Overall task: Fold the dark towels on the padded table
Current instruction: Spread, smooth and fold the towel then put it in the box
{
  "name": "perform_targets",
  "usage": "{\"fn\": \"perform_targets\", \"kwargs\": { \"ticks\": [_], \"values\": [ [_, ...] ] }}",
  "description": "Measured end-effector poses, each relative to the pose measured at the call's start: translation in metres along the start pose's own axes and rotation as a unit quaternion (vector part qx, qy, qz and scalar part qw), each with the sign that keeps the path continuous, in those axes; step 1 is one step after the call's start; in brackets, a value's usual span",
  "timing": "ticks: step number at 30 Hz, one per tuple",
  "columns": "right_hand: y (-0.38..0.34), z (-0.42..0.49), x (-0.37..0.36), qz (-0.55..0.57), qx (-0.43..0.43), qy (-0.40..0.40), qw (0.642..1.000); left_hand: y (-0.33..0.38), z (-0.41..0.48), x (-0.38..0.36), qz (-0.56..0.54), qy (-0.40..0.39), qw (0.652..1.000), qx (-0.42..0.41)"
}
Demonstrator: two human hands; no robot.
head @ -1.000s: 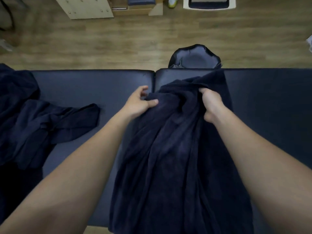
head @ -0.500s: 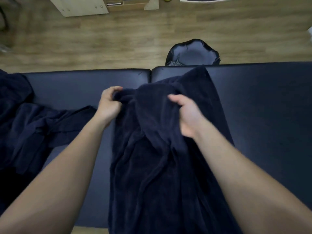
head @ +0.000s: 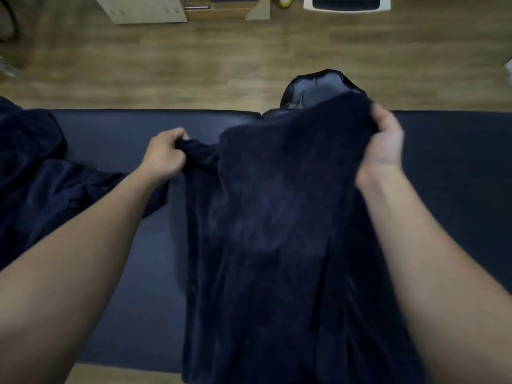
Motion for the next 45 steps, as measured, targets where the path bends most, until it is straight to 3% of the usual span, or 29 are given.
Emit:
{"fn": "perform_targets", "kwargs": {
  "ticks": [3,5,8,10,12,15,17,20,22,24,26,27,29,30,31,34,35,37,39,41,43,45],
  "values": [
    [-0.021,0.036,0.040,-0.101,0.036,0.072,0.992,-0.015,0.008,0.004,0.102,0.020,0.995,0.000],
    [-0.032,0.058,0.052,-0.175,0.060,0.077,0.980,-0.015,0.010,-0.003,0.133,-0.028,0.991,-0.017],
    [-0.042,0.077,0.049,-0.265,0.066,-0.011,0.962,-0.018,0.009,-0.014,0.093,-0.161,0.981,0.051],
    [-0.044,0.084,0.042,-0.301,0.059,-0.072,0.949,-0.020,0.014,-0.012,0.100,-0.178,0.977,0.058],
    [-0.052,0.095,0.031,-0.305,0.089,-0.071,0.946,-0.013,0.029,-0.001,0.137,-0.086,0.987,0.014],
    [-0.063,0.121,0.010,-0.302,0.178,-0.028,0.936,-0.014,0.056,0.011,0.041,0.065,0.994,0.071],
    [-0.052,0.136,-0.001,-0.402,0.216,-0.038,0.889,-0.024,0.066,0.004,-0.019,0.111,0.986,0.124],
    [-0.029,0.149,-0.005,-0.566,0.179,-0.067,0.802,-0.028,0.053,-0.020,0.031,0.094,0.979,0.177],
    [-0.035,0.143,0.001,-0.578,0.244,-0.001,0.778,-0.032,0.039,-0.033,0.043,0.078,0.972,0.216],
    [-0.040,0.120,0.022,-0.534,0.320,0.096,0.777,-0.040,0.030,-0.039,0.004,0.072,0.965,0.253],
    [-0.015,0.092,0.056,-0.530,0.299,0.121,0.784,-0.047,0.027,-0.042,-0.067,0.057,0.958,0.273],
    [0.005,0.078,0.073,-0.581,0.273,0.103,0.759,-0.049,0.027,-0.043,-0.116,0.054,0.953,0.276],
    [0.036,0.061,0.101,-0.720,0.224,0.049,0.656,-0.042,0.032,-0.043,-0.177,0.060,0.948,0.257],
    [0.038,0.064,0.109,-0.753,0.215,0.032,0.621,-0.036,0.037,-0.042,-0.177,0.067,0.952,0.239],
    [0.032,0.072,0.111,-0.746,0.213,0.029,0.631,-0.029,0.043,-0.040,-0.169,0.078,0.957,0.224],
    [0.003,0.104,0.109,-0.592,0.173,0.049,0.786,-0.020,0.067,-0.036,-0.192,0.122,0.952,0.205],
    [-0.004,0.111,0.108,-0.546,0.164,0.061,0.819,-0.018,0.072,-0.037,-0.211,0.131,0.946,0.208],
    [-0.005,0.110,0.107,-0.499,0.148,0.069,0.851,-0.014,0.073,-0.044,-0.223,0.126,0.944,0.206],
    [0.003,0.089,0.111,-0.524,0.144,0.079,0.836,-0.009,0.049,-0.053,-0.162,0.106,0.956,0.220],
    [0.016,0.064,0.126,-0.603,0.151,0.081,0.779,-0.003,0.000,-0.047,-0.042,0.137,0.976,0.161],
    [0.036,0.037,0.140,-0.690,0.147,0.039,0.707,0.005,-0.065,-0.048,0.063,0.151,0.986,-0.021],
    [0.042,0.022,0.144,-0.706,0.166,0.005,0.688,0.002,-0.130,-0.070,0.158,0.111,0.964,-0.183]
  ]
}}
Point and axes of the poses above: each hand's wrist, its own z-axis towards the middle knuckle, its own x-axis out of the back of the hand, y = z × x, the point moved 5 cm from there along z, towards the middle knuckle, and after that the axes turned 13 degrees about y, right-handed, at the moved point
